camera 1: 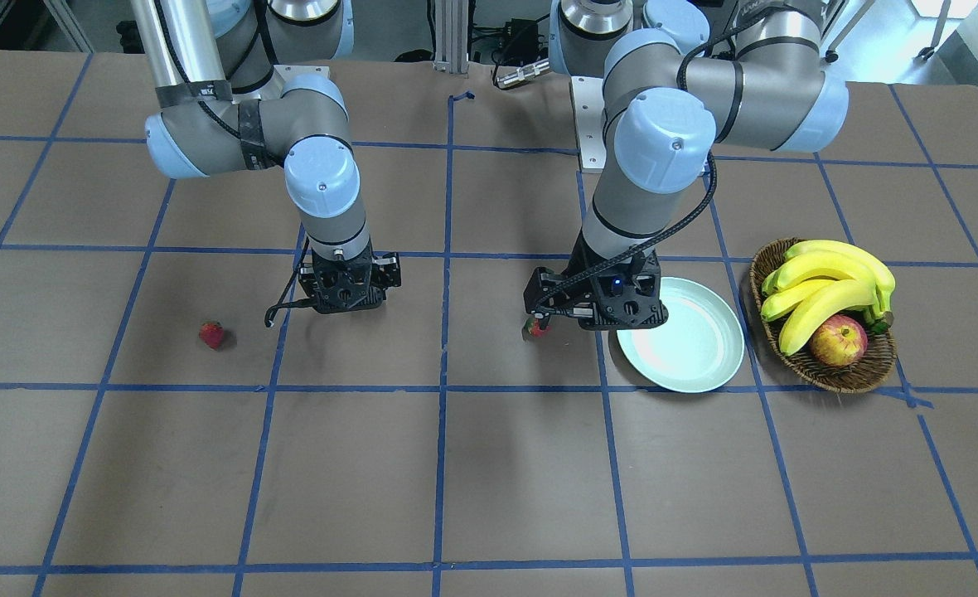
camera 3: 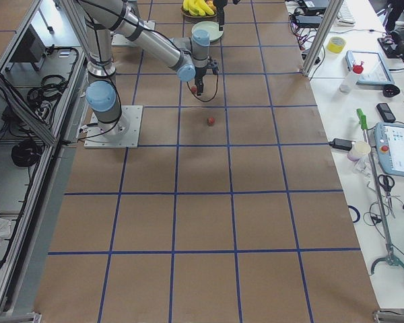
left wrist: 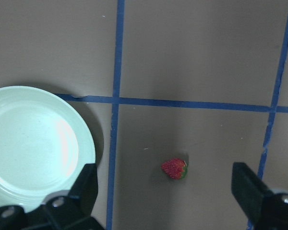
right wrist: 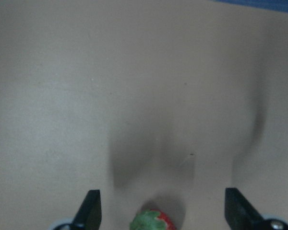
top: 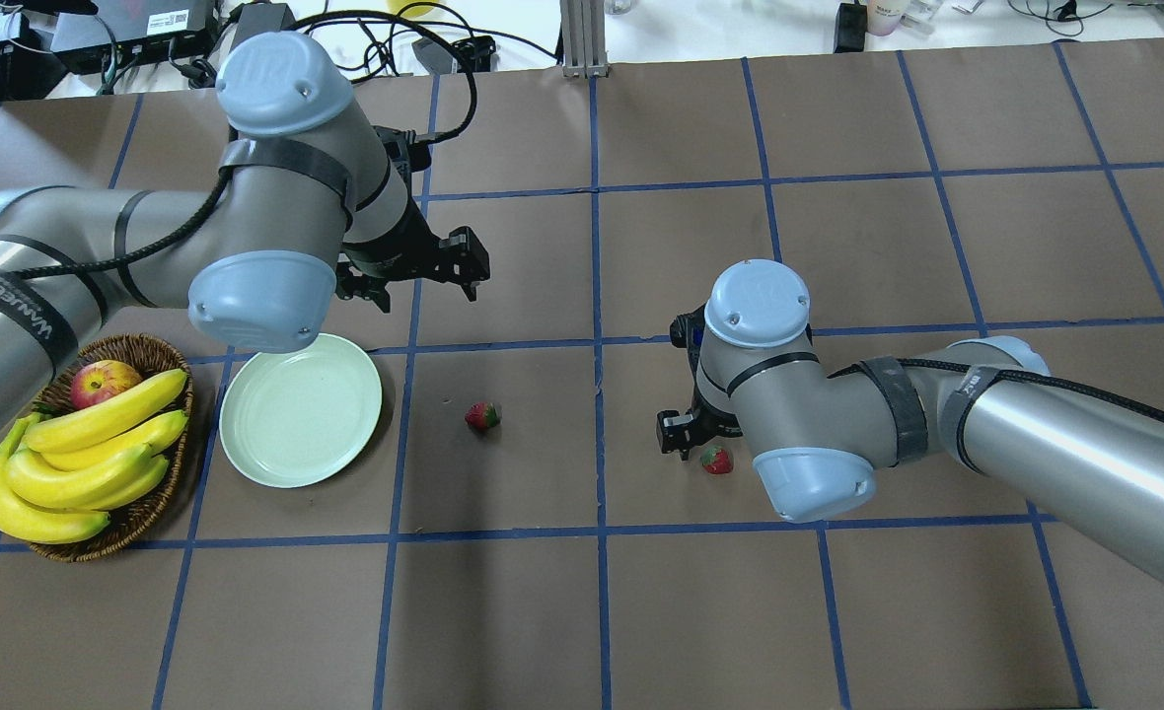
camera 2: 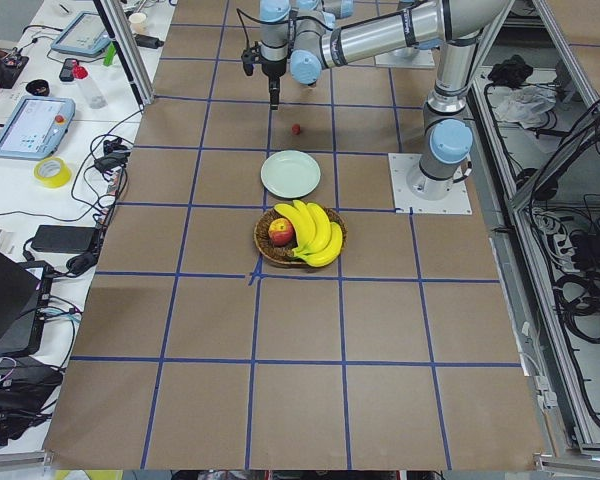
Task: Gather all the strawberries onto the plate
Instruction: 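Reach the right gripper to a second strawberry while the left reaches the released one, then grasp the second strawberry with the right gripper while the left grasps the first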
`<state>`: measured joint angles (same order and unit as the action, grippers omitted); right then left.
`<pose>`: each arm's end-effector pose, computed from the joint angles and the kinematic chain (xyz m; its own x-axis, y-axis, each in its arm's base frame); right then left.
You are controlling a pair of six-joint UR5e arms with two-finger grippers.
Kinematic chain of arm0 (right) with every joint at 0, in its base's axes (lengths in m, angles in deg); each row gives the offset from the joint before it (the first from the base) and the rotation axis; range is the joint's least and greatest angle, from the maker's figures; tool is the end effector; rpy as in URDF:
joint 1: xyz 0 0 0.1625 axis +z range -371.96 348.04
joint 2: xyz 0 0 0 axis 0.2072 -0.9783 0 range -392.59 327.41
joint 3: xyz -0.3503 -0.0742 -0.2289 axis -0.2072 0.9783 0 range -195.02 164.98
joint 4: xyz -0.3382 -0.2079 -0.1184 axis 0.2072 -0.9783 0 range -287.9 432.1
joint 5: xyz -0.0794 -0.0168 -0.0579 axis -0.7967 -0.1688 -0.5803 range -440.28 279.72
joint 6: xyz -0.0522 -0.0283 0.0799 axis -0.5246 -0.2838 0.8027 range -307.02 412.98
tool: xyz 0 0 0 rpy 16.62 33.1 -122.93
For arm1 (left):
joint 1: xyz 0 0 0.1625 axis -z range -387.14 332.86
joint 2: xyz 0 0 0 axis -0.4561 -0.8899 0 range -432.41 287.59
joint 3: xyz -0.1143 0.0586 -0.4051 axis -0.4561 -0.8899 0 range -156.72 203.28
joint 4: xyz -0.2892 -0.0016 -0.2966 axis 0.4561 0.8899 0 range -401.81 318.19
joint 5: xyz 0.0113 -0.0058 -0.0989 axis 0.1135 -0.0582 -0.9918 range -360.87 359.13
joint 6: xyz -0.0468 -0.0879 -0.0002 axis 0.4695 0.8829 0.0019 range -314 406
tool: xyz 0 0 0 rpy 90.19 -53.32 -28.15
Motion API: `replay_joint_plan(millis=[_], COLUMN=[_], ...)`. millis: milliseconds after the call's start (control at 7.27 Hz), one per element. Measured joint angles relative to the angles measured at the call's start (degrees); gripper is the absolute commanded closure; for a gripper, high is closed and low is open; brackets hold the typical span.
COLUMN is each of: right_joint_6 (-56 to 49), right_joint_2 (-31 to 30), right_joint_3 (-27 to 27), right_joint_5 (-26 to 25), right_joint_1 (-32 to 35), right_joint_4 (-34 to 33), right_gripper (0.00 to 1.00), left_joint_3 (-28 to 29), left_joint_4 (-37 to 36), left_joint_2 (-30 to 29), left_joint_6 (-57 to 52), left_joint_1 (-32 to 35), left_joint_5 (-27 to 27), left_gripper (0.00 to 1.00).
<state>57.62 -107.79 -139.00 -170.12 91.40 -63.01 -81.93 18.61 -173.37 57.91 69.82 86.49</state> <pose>0.2362 -0.4168 0.1726 -0.9884 -0.1516 0.0024 -0.1511 0.9864 0.0640 -0.2020 -0.5176 0.3134 -0.9949 -0.0835 0.0572 -0.0864 0.9951 -0.0490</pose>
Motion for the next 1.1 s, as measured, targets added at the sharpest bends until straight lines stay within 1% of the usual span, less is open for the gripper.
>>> replay_joint_plan(millis=[138,275,413,550,688,825,1101], right_joint_6=[0.0,0.0,0.1,0.3,0.4,0.4,0.4], right_joint_2=[0.0,0.0,0.0,-0.1,-0.3,-0.4,-0.5], right_joint_3=[-0.1,-0.1,-0.1,-0.1,-0.1,-0.1,0.5], right_joint_5=[0.2,0.8,1.1,1.3,1.4,1.4,2.7], right_joint_1=[0.0,0.1,0.1,0.1,0.1,0.1,0.1], right_joint_4=[0.3,0.7,1.5,2.2,2.5,2.7,2.4], right_gripper=[0.32,0.46,0.66,0.90,1.00,1.00,1.00], left_joint_3=[-1.3,-2.2,-3.0,-3.9,-5.5,-7.7,-10.9], left_joint_4=[-2.5,-4.6,-6.2,-7.9,-11.2,-14.7,-17.7], left_joint_2=[-1.2,-2.3,-3.3,-4.5,-6.0,-7.6,-9.1], left_joint_6=[1.1,2.1,2.6,3.0,3.2,3.3,4.2], left_joint_1=[0.7,1.5,1.9,2.1,2.2,2.2,2.4], left_joint_5=[-0.1,-0.3,-0.3,-0.3,-0.4,-0.8,-1.7], left_gripper=[0.00,0.00,0.00,0.00,0.00,0.00,0.00])
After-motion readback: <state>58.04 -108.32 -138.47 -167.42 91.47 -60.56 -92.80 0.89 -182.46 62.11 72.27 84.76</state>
